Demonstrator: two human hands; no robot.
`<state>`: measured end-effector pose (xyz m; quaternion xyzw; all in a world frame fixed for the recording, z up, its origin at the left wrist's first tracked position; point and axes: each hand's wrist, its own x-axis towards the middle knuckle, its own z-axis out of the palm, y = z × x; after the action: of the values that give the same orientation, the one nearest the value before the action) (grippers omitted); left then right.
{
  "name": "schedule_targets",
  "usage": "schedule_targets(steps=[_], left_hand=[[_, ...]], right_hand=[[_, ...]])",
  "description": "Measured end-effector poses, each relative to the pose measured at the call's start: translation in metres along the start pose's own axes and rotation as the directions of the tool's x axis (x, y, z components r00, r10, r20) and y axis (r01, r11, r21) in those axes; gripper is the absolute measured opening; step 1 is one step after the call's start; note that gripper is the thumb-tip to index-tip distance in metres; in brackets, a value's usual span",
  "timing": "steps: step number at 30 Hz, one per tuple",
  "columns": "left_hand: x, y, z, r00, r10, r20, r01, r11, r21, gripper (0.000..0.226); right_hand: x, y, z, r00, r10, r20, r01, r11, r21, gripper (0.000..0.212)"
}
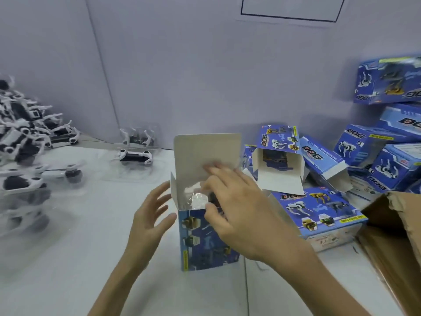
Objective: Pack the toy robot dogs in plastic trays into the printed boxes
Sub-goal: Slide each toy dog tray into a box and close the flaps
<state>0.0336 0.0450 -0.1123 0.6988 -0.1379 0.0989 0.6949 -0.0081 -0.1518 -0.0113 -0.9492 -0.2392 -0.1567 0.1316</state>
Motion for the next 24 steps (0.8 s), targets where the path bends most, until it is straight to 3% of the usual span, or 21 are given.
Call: schedule_targets(steps=[2, 4, 6, 11, 14, 16, 18, 20, 22, 23, 24], left_hand=[[-0.009, 0.008, 0.007, 0.974, 0.209, -0.092, -0.202, 0.976, 0.083, 0.068], [-0.013, 0.015, 0.01, 0.917, 0.399, -0.022, -0.392, 0.909, 0.143, 0.065], [-0.014, 0.021, 0.011, 0.866, 0.491, 0.096, -0.5, 0.848, 0.177, 0.062], [-0.003, 0.022, 0.004, 0.794, 0.536, 0.288, -0.606, 0.734, 0.305, 0.052], [0.007, 0.023, 0.001, 0.785, 0.535, 0.311, -0.619, 0.69, 0.375, 0.048], [0.012, 0.027, -0.002, 0.808, 0.512, 0.293, -0.589, 0.725, 0.358, 0.046], [0.015, 0.031, -0.004, 0.822, 0.494, 0.283, -0.567, 0.752, 0.334, 0.044], [0.014, 0.034, -0.003, 0.834, 0.48, 0.271, -0.549, 0.768, 0.328, 0.037], [0.014, 0.034, -0.001, 0.84, 0.481, 0.249, -0.541, 0.777, 0.322, 0.031], [0.014, 0.034, -0.001, 0.841, 0.486, 0.238, -0.541, 0.777, 0.322, 0.029], [0.014, 0.034, 0.0, 0.839, 0.493, 0.229, -0.543, 0.775, 0.323, 0.028]], right_hand=[[0.0, -0.011, 0.006, 0.999, 0.051, -0.015, -0.051, 0.998, 0.03, 0.039], [-0.002, -0.018, 0.011, 0.998, 0.059, 0.018, -0.059, 0.997, -0.04, 0.057], [-0.008, -0.021, 0.013, 0.998, 0.054, 0.041, -0.051, 0.996, -0.068, 0.061], [-0.02, -0.025, 0.012, 0.995, 0.042, 0.086, -0.032, 0.993, -0.113, 0.043], [-0.016, -0.026, 0.011, 0.996, 0.02, 0.085, -0.008, 0.99, -0.138, 0.04], [-0.012, -0.023, 0.008, 0.999, 0.027, 0.046, -0.025, 0.999, -0.044, 0.035], [-0.012, -0.016, 0.004, 0.992, 0.109, -0.064, -0.097, 0.982, 0.16, 0.028], [-0.014, -0.007, 0.004, 0.921, 0.191, -0.339, -0.114, 0.965, 0.236, 0.019], [-0.014, 0.005, 0.01, 0.759, 0.319, -0.567, -0.241, 0.947, 0.211, 0.028], [-0.016, 0.011, 0.014, 0.7, 0.425, -0.574, -0.32, 0.905, 0.28, 0.037], [-0.016, 0.014, 0.017, 0.682, 0.551, -0.482, -0.373, 0.828, 0.419, 0.041]])
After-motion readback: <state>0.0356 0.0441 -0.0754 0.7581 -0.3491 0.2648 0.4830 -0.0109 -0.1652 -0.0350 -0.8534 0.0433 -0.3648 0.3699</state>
